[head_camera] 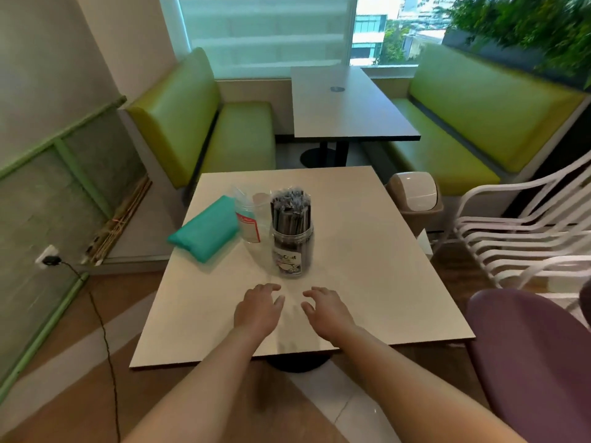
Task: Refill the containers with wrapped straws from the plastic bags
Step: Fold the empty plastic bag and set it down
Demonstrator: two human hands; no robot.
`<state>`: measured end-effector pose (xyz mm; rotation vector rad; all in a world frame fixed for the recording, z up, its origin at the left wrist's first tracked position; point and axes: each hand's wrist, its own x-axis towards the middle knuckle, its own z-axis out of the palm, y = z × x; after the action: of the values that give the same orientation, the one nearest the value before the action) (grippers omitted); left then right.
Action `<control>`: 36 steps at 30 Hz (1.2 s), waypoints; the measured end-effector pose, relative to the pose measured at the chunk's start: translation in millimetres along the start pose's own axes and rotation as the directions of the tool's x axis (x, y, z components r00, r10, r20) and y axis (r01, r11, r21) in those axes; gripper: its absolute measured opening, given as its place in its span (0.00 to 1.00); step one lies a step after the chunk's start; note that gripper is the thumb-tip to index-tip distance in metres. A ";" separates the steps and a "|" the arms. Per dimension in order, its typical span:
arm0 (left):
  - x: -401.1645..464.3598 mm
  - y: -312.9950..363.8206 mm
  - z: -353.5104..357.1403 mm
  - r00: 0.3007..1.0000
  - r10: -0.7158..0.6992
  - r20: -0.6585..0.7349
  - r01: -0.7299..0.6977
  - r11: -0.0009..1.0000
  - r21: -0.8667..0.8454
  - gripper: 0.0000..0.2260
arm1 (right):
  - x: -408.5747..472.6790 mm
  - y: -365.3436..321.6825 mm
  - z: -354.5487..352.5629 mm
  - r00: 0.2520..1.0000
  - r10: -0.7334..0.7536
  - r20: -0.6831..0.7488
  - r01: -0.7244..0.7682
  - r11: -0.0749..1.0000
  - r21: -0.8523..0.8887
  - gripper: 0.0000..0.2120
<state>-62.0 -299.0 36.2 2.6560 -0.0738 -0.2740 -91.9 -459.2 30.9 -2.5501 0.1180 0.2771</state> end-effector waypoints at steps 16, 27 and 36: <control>47.8 -181.5 -125.2 0.999 -0.002 -0.047 0.003 1.000 0.011 0.17 | 66.2 -211.2 99.0 0.992 0.113 -0.060 -0.106 0.989 0.103 0.19; 133.8 -243.8 -160.2 0.996 0.062 0.061 -0.061 0.998 -0.008 0.18 | 158.7 -262.3 128.1 0.964 0.243 -0.111 -0.218 0.956 0.197 0.20; 238.6 -259.4 -166.1 0.980 0.105 0.172 -0.109 0.994 0.013 0.19 | 253.7 -264.4 133.9 0.903 0.414 -0.114 -0.354 0.868 0.349 0.20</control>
<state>207.1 -17.7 19.6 2.6343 -0.2759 -0.4669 170.1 -171.2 5.1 -2.2016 0.6965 0.1531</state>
